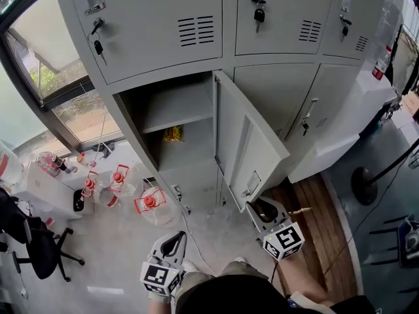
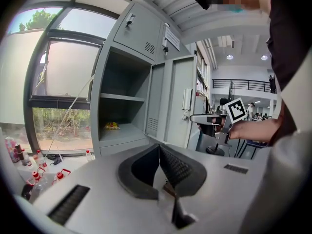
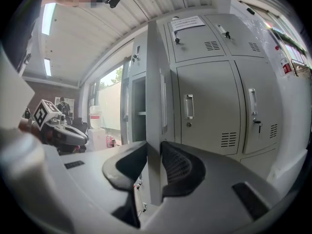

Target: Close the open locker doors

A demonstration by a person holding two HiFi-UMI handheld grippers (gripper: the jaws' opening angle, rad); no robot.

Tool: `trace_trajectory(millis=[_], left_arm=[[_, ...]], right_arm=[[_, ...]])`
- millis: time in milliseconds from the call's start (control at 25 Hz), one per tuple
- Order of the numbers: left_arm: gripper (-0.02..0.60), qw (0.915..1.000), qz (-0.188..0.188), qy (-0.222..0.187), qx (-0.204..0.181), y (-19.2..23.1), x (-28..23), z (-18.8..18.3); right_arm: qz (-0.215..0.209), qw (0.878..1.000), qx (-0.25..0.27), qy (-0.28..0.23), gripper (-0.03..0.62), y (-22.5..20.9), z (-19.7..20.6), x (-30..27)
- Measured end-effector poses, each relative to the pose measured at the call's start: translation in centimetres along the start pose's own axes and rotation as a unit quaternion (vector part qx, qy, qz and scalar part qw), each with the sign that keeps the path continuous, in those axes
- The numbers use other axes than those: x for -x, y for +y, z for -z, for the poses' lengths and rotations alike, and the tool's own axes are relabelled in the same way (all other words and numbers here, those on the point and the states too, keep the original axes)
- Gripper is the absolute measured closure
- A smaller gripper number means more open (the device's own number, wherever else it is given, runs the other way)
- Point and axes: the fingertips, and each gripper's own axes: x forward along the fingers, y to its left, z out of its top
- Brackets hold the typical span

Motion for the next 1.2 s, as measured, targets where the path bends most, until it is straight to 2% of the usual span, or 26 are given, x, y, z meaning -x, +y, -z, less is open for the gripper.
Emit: trace_trajectory(millis=[360, 520, 1200], left_arm=[[0.572, 0.9998, 0.017, -0.001, 0.006, 2.8, 1.2, 0.2], [0.571, 0.9999, 0.012, -0.004, 0.005, 4.4, 1.8, -1.0], [0.572, 0.9984, 0.053, -0.017, -0.010, 11.9, 5.7, 0.9]], right_arm=[[0.014, 1.000, 0.000, 0.005, 0.488, 2.9, 0.0, -1.4], [0.020, 1.000, 0.000, 0.009, 0.487, 4.3, -0.1, -2.2], [0.078, 0.997, 0.000, 0.007, 0.465, 9.4, -0.6, -6.4]])
